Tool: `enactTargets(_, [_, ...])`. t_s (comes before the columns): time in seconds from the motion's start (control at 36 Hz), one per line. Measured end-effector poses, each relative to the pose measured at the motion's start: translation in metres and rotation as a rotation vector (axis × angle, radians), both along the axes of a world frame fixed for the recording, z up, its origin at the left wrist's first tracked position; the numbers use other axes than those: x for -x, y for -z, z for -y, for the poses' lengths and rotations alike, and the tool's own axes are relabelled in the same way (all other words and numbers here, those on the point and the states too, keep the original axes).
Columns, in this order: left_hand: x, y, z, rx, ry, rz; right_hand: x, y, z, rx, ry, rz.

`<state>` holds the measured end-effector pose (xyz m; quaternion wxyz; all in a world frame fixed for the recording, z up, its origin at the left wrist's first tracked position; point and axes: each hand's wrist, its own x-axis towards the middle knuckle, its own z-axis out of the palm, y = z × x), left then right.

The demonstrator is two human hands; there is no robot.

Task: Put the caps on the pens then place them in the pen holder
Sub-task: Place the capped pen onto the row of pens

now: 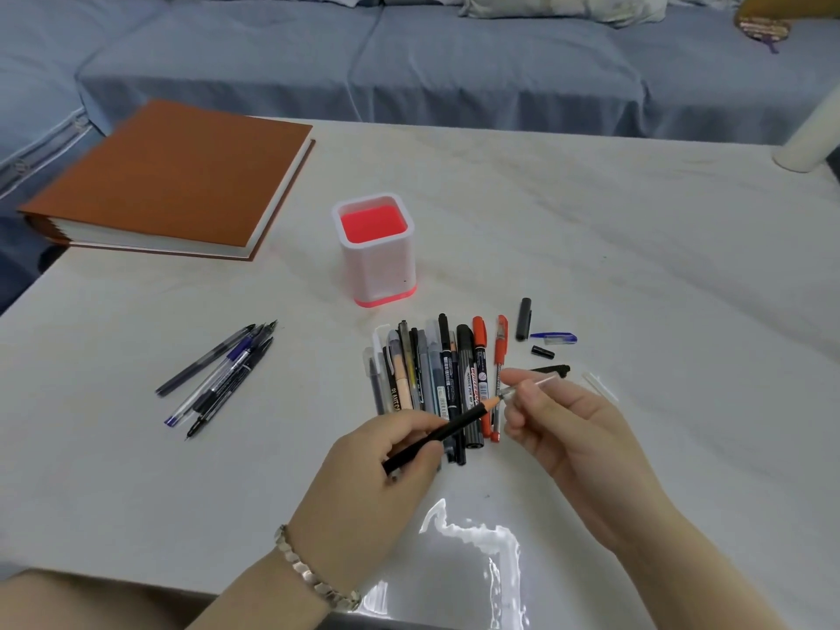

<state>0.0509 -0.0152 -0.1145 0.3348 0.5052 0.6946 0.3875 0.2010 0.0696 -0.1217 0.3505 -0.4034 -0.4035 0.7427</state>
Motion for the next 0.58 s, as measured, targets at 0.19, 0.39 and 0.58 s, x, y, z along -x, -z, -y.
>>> enactTargets(0.19, [0.0, 0.002, 0.002, -0.068, 0.021, -0.072, 0.008, 0.004, 0.009, 0.004, -0.089, 0.038])
enactTargets(0.39, [0.001, 0.002, -0.001, 0.029, -0.094, 0.255, 0.018, 0.005, 0.016, 0.022, -0.075, 0.019])
enactTargets(0.58, [0.021, 0.013, -0.002, 0.058, -0.152, -0.032, 0.037, 0.009, 0.01, -0.074, -0.067, 0.195])
